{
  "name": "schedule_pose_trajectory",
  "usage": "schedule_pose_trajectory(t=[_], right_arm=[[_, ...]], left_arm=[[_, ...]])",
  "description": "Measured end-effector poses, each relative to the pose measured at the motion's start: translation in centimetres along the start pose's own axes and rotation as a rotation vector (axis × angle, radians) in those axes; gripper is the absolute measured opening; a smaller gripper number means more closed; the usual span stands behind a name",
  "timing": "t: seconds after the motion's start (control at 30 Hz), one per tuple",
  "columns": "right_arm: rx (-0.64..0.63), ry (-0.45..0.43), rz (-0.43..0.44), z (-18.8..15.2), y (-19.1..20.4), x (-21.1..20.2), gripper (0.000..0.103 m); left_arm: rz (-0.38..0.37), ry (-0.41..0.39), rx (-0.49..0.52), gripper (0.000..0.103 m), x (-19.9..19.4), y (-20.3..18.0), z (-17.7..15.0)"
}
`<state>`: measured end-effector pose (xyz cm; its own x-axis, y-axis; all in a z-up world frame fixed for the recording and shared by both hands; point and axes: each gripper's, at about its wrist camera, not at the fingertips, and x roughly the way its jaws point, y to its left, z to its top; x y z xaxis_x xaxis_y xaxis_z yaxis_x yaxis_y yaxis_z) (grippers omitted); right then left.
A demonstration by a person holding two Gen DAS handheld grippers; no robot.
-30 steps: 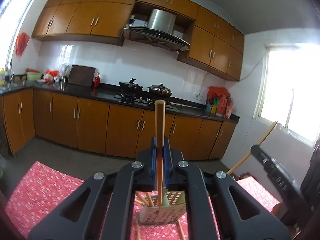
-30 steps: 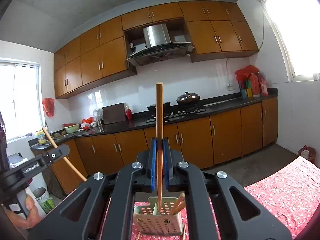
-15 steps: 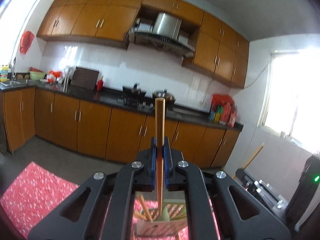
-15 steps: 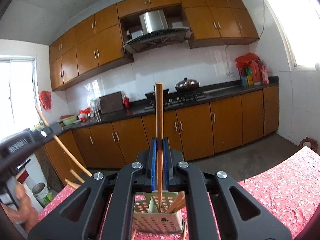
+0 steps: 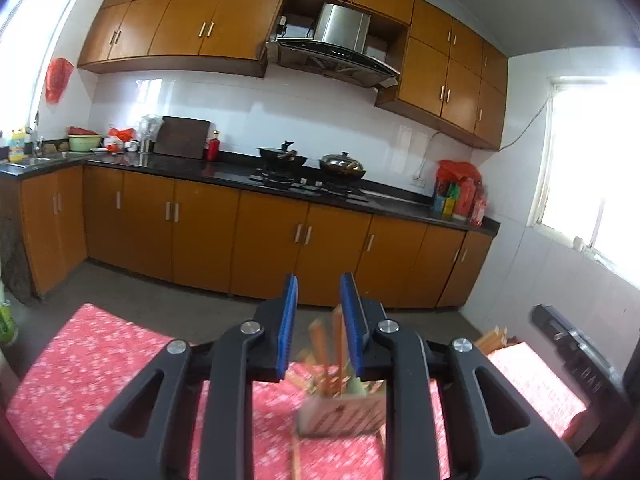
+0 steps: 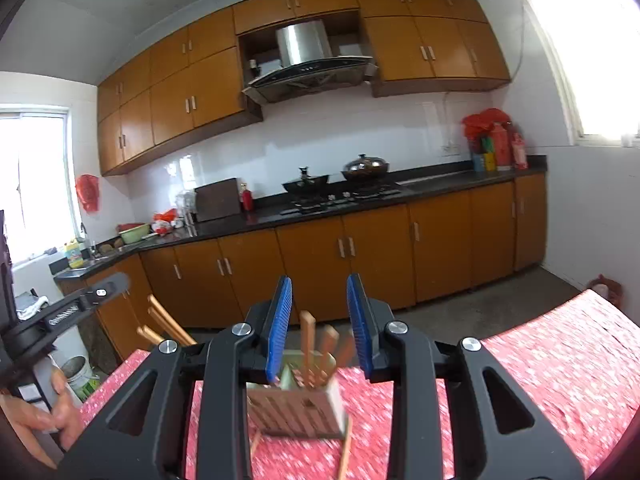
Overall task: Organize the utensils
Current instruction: 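Open both tools to drop the chopsticks into the holder, then lower both tools to the cloth and close each on a chopstick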
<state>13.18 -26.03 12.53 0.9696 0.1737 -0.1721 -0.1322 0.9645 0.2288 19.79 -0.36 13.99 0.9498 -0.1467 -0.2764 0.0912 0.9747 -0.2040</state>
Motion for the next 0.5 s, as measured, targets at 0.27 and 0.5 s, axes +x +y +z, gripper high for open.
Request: schedule_pose_trajectory(t=[0.27, 0.5], right_arm=[[0.032, 0.322, -0.098, -8.9, -3.7, 0.5, 0.034], [0.079, 0.662, 0.001, -18.7, -2.3, 3.5, 0.028]], left_arm=[[0.104, 0.181, 0.050, 0.035, -2.2, 5.0, -8.9], [0.060, 0.445, 0.088, 0.035, -0.2, 5.7, -17.7]])
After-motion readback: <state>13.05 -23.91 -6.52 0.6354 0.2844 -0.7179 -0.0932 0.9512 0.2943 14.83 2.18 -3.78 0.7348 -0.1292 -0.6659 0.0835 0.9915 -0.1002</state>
